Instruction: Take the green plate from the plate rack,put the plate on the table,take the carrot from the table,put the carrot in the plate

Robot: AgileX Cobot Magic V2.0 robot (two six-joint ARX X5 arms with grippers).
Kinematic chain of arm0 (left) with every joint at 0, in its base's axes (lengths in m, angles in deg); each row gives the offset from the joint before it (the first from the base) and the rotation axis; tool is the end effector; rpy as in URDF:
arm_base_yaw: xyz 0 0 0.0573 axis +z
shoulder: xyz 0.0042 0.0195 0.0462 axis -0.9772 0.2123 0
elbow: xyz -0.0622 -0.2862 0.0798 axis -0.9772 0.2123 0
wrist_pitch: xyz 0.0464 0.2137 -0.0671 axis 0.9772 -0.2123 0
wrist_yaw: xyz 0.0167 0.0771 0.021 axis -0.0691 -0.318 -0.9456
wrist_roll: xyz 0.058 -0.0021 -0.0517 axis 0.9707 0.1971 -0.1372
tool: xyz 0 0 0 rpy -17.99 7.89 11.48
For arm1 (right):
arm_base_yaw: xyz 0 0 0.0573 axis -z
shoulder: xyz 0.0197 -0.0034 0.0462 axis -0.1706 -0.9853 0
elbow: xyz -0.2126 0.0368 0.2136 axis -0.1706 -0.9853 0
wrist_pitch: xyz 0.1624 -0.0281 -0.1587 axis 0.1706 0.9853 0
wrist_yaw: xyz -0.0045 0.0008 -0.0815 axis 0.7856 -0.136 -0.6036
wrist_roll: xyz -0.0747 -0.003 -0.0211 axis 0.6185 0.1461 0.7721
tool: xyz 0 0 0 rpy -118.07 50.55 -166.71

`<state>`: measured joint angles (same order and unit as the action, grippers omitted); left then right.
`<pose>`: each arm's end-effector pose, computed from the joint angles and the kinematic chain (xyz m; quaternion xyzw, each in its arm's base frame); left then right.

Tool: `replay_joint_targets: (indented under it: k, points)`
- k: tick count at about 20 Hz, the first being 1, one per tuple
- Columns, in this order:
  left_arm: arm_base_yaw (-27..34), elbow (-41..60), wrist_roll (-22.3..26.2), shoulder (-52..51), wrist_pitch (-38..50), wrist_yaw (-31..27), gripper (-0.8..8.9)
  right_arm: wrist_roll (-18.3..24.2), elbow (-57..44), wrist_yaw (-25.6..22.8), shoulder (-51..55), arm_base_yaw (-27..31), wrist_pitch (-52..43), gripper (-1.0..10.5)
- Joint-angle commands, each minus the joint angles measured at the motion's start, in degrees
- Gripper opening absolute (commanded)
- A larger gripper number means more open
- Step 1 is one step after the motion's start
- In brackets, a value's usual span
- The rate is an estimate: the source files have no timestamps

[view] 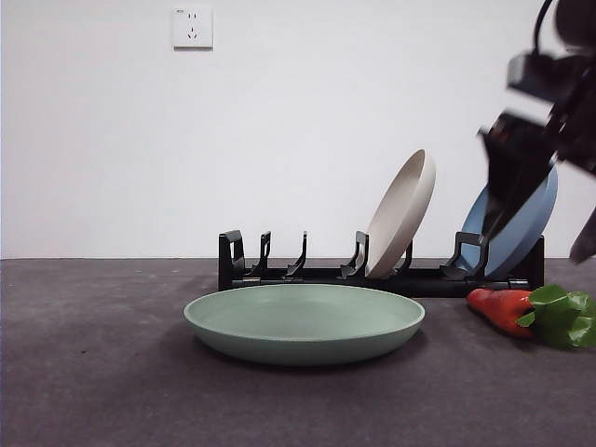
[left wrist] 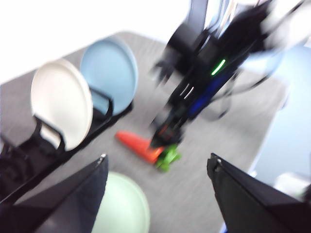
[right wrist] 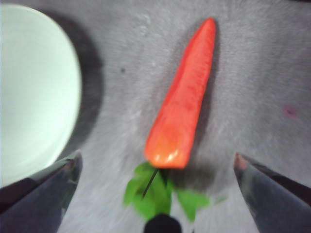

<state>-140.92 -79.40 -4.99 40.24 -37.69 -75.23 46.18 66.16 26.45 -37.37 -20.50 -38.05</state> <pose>0.0929 -0.1588 0.4006 0.0473 0.1438 -0.4345 0.8879 0.2561 0.0616 0.2322 -0.0126 0.4983 0.1810 0.8478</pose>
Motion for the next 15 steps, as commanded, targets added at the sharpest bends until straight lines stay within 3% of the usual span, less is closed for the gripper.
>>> replay_joint_targets:
  k: [1, 4, 12, 15]
  points:
    - [-0.28, 0.04, -2.21, -1.86, -0.90, 0.39, 3.46, -0.59, 0.13, -2.75, -3.98, -1.22, -2.67, 5.9]
    - [-0.55, 0.04, -2.73, -2.73, -2.71, 0.28, 3.46, -1.40, 0.13, -6.01, -8.20, -2.19, -5.66, 5.0]
    - [-0.55, 0.04, -3.43, -2.64, -4.74, -0.22, 3.46, -2.49, 0.13, -6.25, -11.78, -2.25, -7.37, 2.1]
    - [-0.55, 0.04, -3.43, -2.64, -4.81, -0.24, 3.46, -2.47, 0.13, -5.97, -11.78, -2.25, -7.45, -0.1]
